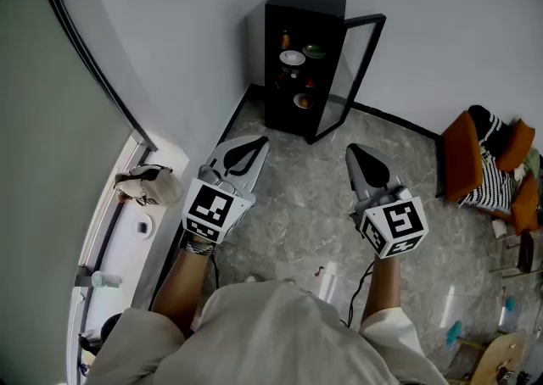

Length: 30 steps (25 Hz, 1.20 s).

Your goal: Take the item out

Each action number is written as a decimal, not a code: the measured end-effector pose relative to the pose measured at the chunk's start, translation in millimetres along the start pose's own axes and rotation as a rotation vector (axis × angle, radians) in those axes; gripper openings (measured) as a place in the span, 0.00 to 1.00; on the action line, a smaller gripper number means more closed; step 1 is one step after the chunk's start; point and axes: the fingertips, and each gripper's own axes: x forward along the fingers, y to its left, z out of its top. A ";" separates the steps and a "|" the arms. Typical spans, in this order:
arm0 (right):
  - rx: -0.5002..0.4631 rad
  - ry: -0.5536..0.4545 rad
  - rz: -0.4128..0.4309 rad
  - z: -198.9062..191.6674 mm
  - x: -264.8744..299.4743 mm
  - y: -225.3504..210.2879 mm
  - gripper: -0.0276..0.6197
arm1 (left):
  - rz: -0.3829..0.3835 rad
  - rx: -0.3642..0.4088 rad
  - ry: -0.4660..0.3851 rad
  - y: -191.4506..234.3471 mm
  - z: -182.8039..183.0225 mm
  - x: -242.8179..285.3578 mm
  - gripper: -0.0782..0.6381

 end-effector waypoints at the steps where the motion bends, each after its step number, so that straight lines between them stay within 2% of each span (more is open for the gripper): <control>1: 0.003 -0.005 0.001 -0.7 -0.3 -1.3 0.05 | 0.000 -0.004 -0.003 -1.5 0.9 1.1 0.12; 7: 0.007 -0.031 0.019 -4.5 -3.9 -14.3 0.05 | 0.003 -0.006 -0.007 -9.1 3.4 12.9 0.12; 12: 0.057 -0.031 0.169 -6.4 -12.3 -14.6 0.05 | 0.015 -0.012 -0.001 -19.8 6.7 24.5 0.12; 15: 0.061 -0.043 0.210 -7.7 -19.5 -20.3 0.05 | 0.025 -0.017 0.012 -30.1 5.0 29.2 0.12; 23: 0.054 -0.062 0.130 -15.5 -17.1 -54.5 0.05 | 0.044 -0.022 0.038 -36.1 -3.1 41.3 0.12; 27: 0.083 -0.072 0.113 -21.4 -2.5 -69.2 0.05 | 0.047 -0.035 0.042 -22.5 -12.0 59.6 0.12; 30: 0.092 -0.047 0.071 -32.5 14.5 -88.7 0.05 | 0.042 -0.040 0.045 -9.6 -20.4 79.2 0.12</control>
